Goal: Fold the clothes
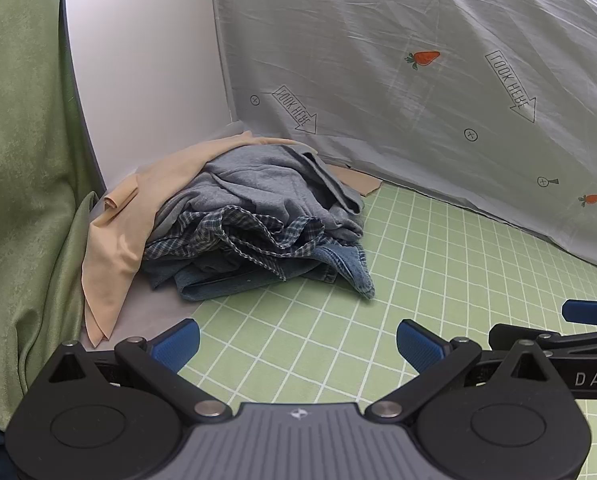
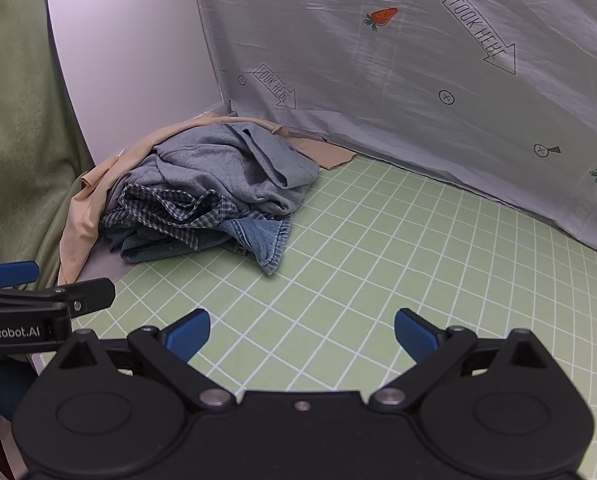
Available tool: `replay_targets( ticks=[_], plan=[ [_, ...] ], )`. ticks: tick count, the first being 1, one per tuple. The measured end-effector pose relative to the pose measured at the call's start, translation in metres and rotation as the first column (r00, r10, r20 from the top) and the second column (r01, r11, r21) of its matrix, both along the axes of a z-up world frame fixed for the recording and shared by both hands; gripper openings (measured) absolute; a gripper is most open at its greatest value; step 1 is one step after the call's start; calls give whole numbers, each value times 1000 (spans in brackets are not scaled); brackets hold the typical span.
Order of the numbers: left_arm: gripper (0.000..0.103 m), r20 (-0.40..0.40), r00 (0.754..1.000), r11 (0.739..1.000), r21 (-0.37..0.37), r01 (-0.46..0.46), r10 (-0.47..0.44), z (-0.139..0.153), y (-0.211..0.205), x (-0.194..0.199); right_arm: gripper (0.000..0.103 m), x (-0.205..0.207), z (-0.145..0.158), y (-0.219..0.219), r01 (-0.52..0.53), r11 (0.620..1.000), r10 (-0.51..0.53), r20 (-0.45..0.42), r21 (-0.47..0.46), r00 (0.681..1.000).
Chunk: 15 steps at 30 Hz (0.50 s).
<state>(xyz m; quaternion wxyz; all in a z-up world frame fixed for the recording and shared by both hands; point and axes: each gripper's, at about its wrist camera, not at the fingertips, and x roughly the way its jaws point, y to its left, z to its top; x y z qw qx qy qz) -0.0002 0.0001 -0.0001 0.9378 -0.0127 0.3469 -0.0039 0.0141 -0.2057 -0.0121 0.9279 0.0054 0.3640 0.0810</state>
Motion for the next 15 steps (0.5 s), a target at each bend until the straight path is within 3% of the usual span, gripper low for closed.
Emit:
replay_targets(
  ticks=[15],
  plan=[
    [103, 0, 1000, 1000, -2, 0, 0, -1, 1, 0, 100, 0, -1, 0, 0, 1000, 0, 0, -3, 1000]
  ],
)
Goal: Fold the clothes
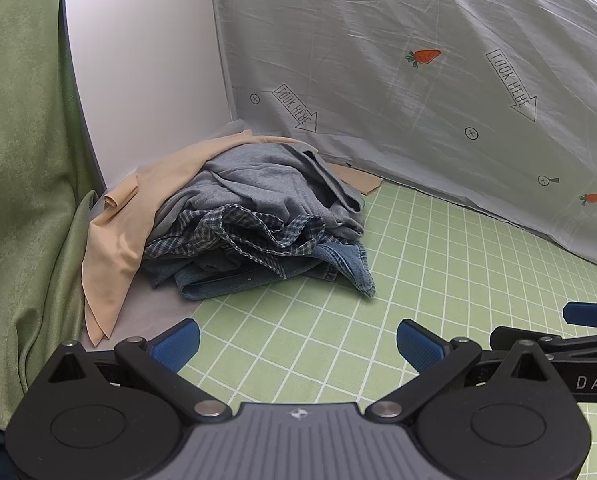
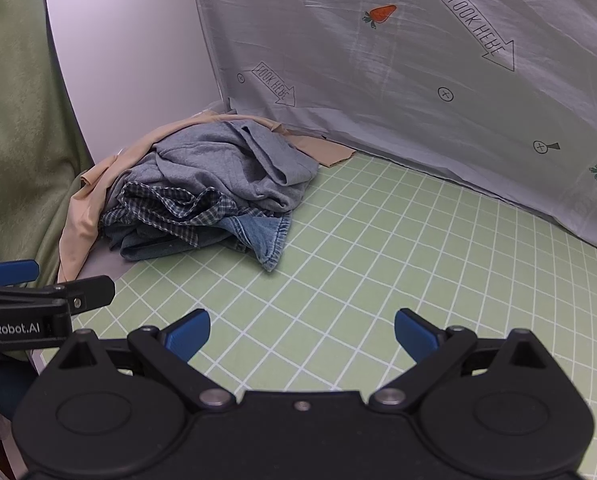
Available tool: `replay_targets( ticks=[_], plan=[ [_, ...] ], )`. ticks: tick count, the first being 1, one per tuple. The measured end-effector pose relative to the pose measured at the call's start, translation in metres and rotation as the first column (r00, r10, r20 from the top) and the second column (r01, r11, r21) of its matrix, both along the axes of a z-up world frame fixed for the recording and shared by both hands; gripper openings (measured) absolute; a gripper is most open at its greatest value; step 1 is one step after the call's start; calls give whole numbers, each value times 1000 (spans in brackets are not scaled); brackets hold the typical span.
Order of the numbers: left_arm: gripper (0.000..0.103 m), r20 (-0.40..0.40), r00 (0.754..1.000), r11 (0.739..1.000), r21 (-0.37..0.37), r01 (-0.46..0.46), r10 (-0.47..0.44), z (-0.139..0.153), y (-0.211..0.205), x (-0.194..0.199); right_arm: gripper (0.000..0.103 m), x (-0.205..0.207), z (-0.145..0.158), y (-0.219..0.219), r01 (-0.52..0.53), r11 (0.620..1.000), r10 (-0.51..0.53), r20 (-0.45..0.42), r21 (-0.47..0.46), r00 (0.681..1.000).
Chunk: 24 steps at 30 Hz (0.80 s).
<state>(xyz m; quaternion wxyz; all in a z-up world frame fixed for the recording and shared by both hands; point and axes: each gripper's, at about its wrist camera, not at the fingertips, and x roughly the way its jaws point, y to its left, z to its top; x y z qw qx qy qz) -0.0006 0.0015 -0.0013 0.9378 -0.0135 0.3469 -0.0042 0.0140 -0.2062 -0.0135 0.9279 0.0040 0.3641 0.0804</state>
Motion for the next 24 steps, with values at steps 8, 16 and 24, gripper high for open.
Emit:
replay_targets(
  ticks=[8, 16, 24],
  plan=[
    [103, -2, 1000, 1000, 2, 6, -6, -1, 0, 3, 100, -1, -1, 0, 1, 1000, -1, -3, 5, 1000],
    [103, -4, 1000, 1000, 4, 9, -9, -1, -1, 4, 100, -1, -1, 1, 2, 1000, -2, -5, 7, 1000],
    [103, -4, 1000, 1000, 7, 12, -12, -2, -3, 3, 100, 0, 0, 0, 5, 1000, -5, -8, 10, 1000]
  ],
)
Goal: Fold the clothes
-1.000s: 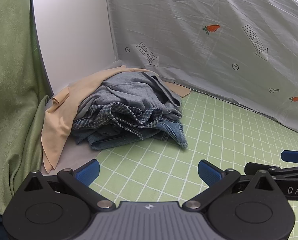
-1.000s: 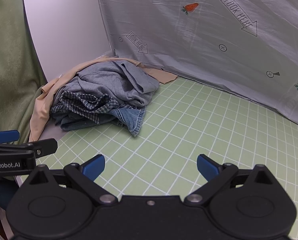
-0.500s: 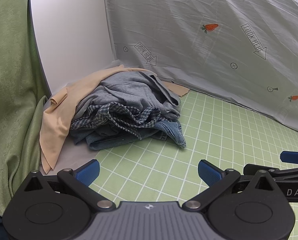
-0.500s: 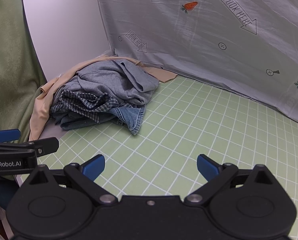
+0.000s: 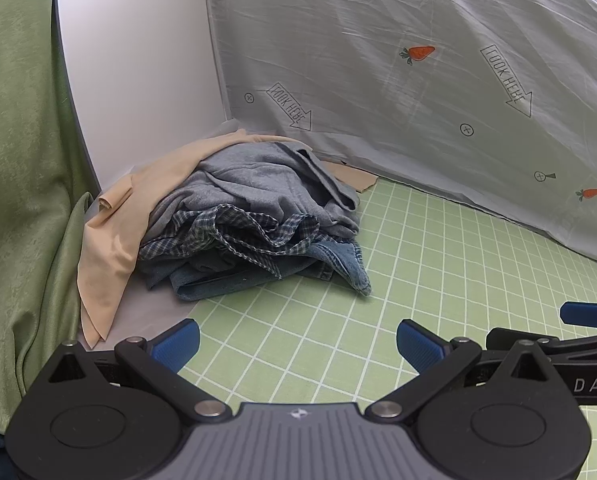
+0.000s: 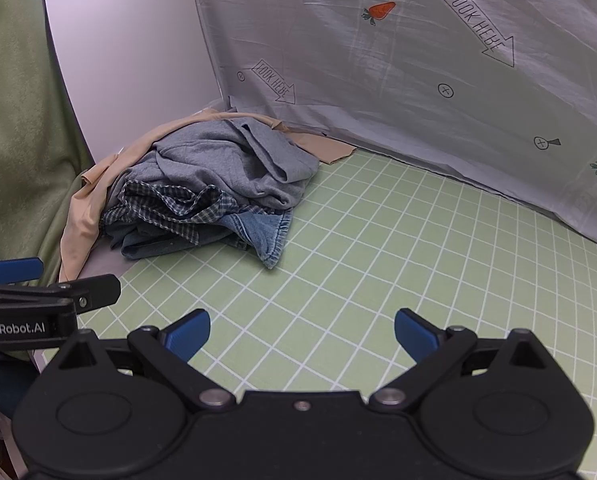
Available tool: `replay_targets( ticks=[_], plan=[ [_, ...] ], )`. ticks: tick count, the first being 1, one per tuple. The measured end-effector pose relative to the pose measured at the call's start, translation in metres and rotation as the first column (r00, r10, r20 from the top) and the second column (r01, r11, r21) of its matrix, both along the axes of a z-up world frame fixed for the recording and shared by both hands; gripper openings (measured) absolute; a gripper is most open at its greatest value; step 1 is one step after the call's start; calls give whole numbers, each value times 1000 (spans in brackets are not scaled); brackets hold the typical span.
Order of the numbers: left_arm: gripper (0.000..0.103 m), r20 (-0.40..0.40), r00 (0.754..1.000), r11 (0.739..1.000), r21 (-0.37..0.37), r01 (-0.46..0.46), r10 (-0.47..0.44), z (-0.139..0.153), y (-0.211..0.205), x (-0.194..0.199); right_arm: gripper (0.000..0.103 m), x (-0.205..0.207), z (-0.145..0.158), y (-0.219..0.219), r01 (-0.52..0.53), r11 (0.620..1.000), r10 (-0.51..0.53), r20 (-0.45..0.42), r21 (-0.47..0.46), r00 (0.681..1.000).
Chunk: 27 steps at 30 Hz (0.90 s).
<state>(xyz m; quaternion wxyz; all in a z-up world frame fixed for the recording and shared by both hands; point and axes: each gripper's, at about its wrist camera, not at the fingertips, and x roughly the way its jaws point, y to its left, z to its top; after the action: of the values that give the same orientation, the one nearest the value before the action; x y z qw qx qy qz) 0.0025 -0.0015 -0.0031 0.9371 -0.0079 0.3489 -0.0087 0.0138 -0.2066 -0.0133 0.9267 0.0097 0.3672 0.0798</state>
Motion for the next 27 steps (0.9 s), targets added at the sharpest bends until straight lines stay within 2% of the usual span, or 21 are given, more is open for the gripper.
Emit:
replay_targets(
  ticks=[27],
  plan=[
    [103, -23, 1000, 1000, -4, -6, 6, -1, 2, 4, 100, 4, -4, 0, -10, 1000, 10, -17, 1, 1000]
  ],
)
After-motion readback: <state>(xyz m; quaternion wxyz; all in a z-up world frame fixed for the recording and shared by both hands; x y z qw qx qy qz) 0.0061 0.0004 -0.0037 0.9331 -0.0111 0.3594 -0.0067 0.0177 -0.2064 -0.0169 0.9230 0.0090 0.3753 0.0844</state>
